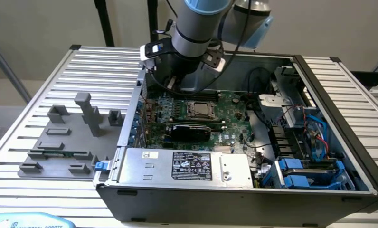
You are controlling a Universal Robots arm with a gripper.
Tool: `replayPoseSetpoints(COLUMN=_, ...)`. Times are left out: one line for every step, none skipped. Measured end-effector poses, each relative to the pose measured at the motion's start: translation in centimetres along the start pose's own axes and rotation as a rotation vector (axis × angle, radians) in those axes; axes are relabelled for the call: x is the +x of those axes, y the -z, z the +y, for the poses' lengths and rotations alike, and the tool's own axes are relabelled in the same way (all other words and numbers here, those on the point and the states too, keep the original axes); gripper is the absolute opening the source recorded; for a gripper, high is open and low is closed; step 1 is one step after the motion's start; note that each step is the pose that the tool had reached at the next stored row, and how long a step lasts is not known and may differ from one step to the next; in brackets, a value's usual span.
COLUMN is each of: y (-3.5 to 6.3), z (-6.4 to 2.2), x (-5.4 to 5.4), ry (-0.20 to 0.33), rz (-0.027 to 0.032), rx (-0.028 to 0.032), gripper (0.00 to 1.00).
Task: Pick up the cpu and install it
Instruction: 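Install the first cpu locking lever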
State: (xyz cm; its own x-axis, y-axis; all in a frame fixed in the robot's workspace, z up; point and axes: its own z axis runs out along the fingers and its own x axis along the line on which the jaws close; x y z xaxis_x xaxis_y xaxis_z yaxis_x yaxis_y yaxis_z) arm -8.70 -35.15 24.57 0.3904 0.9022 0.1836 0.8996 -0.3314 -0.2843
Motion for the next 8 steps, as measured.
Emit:
replayPoseSetpoints(y=0.00, z=-0.01, x=0.00, ry=-0.007, rz=0.0075, rx=0.0006, gripper=0.11)
replayPoseSetpoints(y=-0.01, z=-0.02, x=-0.01, ry=-0.014, rz=0.0148, rx=0.0011, gripper=0.11)
replayPoseSetpoints(y=-0.01, z=-0.03, x=-0.02, ry=-0.021, rz=0.0224, rx=0.0017, gripper=0.11)
replayPoseSetpoints(y=-0.02, z=-0.04, x=-0.02, ry=-0.028, rz=0.0307, rx=0.0025, gripper=0.11)
replayPoseSetpoints(y=-0.03, z=-0.05, x=-0.03, ry=-0.035, rz=0.0383, rx=0.0034, gripper=0.11)
replayPoseSetpoints(y=-0.04, z=-0.07, x=-0.04, ry=-0.041, rz=0.0443, rx=0.0036, gripper=0.11)
replayPoseSetpoints(y=-0.07, z=-0.09, x=-0.06, ry=-0.048, rz=0.0481, rx=0.0028, gripper=0.11)
replayPoseSetpoints(y=-0.13, z=-0.12, x=-0.08, ry=-0.055, rz=0.0509, rx=0.0016, gripper=0.11)
